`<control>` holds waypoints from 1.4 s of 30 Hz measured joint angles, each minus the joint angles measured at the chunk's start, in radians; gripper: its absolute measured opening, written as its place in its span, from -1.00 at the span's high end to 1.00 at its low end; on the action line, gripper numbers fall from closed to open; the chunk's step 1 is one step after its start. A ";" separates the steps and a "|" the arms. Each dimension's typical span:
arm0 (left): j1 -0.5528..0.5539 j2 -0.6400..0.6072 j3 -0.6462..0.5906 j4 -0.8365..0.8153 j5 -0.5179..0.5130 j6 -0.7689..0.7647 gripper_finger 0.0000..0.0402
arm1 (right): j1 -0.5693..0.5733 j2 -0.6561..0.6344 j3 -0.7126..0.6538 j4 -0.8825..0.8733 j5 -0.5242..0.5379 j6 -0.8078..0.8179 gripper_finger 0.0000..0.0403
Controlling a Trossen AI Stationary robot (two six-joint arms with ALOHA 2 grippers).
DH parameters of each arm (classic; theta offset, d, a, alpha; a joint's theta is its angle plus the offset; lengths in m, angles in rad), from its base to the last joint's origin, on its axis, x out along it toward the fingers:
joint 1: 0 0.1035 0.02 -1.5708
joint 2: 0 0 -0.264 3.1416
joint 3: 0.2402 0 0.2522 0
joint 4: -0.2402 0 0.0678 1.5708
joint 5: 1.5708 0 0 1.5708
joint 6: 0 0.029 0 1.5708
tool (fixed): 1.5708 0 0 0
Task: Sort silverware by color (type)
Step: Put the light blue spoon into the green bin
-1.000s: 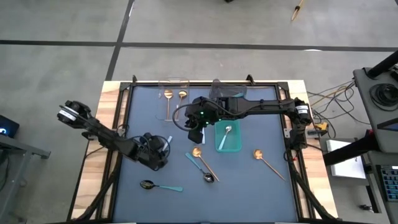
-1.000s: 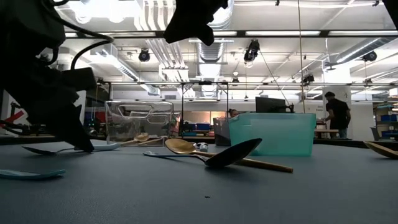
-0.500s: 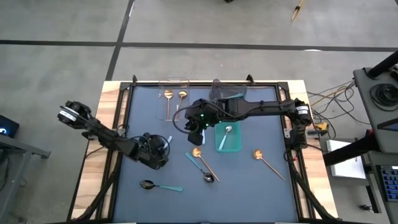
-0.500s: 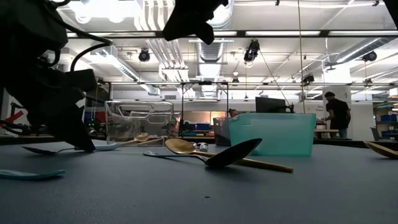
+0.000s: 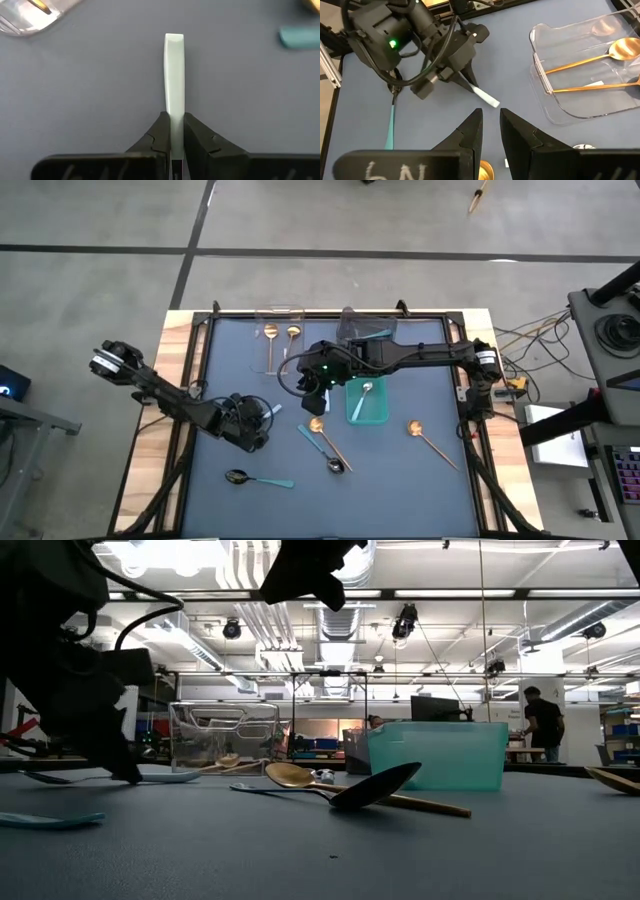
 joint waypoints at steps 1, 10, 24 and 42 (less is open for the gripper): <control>-0.001 -0.016 0.009 -0.026 0.013 0.018 0.93 | 0.000 0.000 0.000 0.000 -0.001 0.002 0.71; -0.001 -0.149 0.162 -0.203 -0.004 0.315 0.94 | 0.000 0.000 0.000 0.023 -0.058 0.009 0.71; 0.001 -0.132 0.457 -0.392 -0.067 0.891 0.94 | 0.057 0.000 0.000 0.045 -0.199 -0.014 0.67; 0.006 -0.102 0.508 -0.383 -0.111 1.077 0.94 | 0.076 0.085 -0.001 0.083 -0.111 0.132 0.02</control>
